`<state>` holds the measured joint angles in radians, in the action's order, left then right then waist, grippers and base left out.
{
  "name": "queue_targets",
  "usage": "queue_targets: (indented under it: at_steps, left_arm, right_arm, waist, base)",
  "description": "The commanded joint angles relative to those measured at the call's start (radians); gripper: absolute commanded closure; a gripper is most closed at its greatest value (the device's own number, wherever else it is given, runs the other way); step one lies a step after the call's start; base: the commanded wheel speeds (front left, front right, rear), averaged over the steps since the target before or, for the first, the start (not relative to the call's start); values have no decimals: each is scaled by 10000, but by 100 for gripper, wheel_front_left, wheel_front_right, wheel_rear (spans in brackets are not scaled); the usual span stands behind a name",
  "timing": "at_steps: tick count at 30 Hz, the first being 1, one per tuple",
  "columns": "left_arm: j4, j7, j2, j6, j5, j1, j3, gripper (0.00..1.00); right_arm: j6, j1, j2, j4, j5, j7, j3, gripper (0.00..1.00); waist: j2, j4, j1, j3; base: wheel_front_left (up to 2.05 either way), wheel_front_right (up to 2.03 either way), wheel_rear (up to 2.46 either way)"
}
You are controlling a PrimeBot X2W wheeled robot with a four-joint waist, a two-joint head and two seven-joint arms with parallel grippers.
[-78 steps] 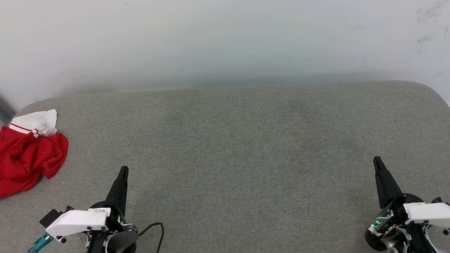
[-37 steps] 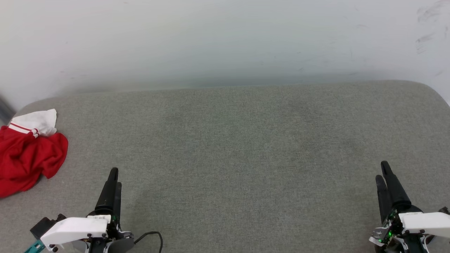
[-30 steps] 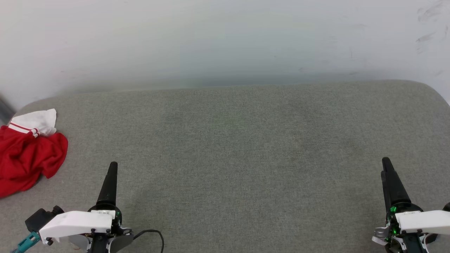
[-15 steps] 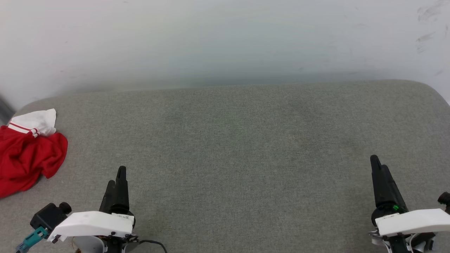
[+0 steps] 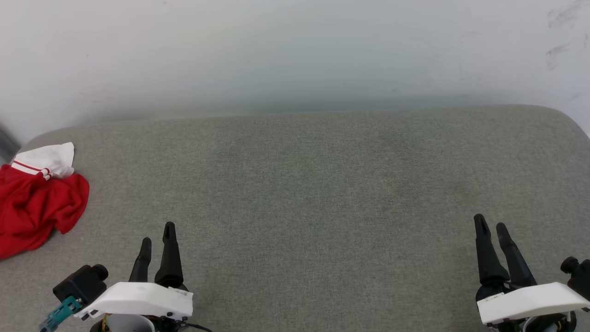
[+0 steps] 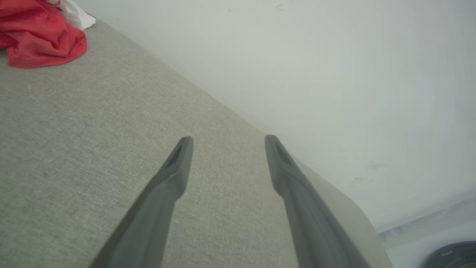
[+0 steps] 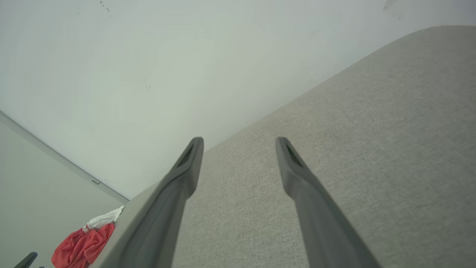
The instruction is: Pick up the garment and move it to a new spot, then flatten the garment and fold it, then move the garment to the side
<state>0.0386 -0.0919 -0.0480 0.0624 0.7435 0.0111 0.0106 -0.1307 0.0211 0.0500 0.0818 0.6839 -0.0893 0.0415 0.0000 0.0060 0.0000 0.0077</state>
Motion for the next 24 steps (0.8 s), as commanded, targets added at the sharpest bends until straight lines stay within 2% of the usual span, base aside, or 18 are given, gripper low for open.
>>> queue_targets:
  at_steps: [1, 24]
  left_arm:
    - [-179, -95, -24, 76, -327, -39, -34, 0]
    - [-463, -711, -26, 346, -2925, 335, -429, 0]
  right_arm:
    - [0, -47, 13, -187, -352, -127, -34, 0]
    - [0, 362, 11, -431, -2818, -735, -211, 0]
  waist:
    - [0, 1, 0, 6]
    - [0, 72, 0, -6]
  base:
    - [0, 0, 0]
    - [0, 0, 0]
